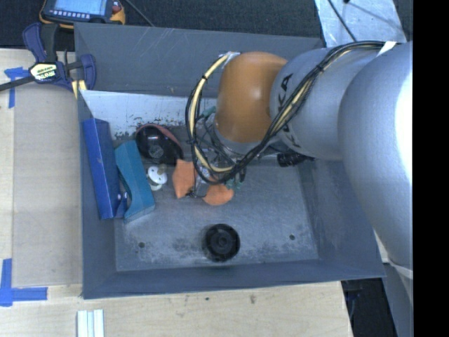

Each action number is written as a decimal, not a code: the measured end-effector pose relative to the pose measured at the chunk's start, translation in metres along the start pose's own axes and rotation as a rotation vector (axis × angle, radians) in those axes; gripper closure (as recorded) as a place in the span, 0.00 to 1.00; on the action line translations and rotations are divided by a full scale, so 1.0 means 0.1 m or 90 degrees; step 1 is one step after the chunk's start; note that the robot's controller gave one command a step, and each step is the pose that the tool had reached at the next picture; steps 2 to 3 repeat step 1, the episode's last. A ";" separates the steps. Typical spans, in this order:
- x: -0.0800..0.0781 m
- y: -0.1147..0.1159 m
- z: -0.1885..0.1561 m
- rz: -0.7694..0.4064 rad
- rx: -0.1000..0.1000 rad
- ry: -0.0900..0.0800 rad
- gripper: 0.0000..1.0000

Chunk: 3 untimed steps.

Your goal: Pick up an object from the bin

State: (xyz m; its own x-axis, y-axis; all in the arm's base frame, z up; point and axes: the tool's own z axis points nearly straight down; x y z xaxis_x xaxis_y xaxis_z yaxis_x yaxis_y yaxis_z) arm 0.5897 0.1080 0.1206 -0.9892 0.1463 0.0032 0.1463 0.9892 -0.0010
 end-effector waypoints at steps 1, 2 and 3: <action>-0.01 0.00 -0.21 0.000 -0.001 -0.002 1.00; -0.01 0.00 -0.21 0.000 -0.001 -0.002 1.00; -0.01 0.00 -0.21 0.000 -0.001 -0.002 1.00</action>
Offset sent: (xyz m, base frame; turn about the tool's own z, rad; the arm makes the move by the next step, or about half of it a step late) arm 0.0000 0.0001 0.0458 0.0000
